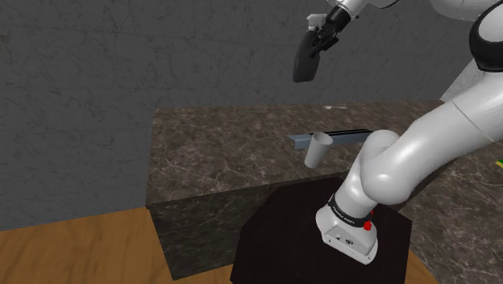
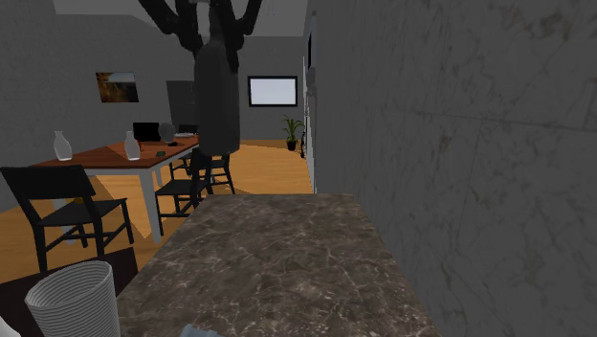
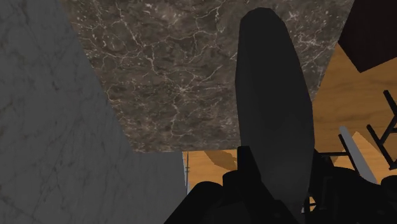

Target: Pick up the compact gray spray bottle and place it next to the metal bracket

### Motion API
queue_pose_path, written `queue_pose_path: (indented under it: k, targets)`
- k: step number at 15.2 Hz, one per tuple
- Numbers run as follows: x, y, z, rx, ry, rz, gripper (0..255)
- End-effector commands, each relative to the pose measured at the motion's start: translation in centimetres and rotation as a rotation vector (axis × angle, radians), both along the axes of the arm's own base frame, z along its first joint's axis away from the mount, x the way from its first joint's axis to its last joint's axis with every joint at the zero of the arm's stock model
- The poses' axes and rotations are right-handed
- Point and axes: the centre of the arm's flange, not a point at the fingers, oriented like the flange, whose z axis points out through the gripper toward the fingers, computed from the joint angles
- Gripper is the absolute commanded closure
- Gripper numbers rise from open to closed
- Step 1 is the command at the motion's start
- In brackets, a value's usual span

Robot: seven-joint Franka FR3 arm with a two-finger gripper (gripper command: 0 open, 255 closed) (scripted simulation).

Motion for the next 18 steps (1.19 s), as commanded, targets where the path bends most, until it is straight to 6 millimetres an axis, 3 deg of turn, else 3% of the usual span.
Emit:
queue_pose_path:
  k: [1, 18]
  targets:
    - [-2.7, -0.5, -0.1, -0.001, 0.000, 0.001, 255]
    - [-24.9, -3.5, 0.0, -0.001, 0.000, 0.001, 255]
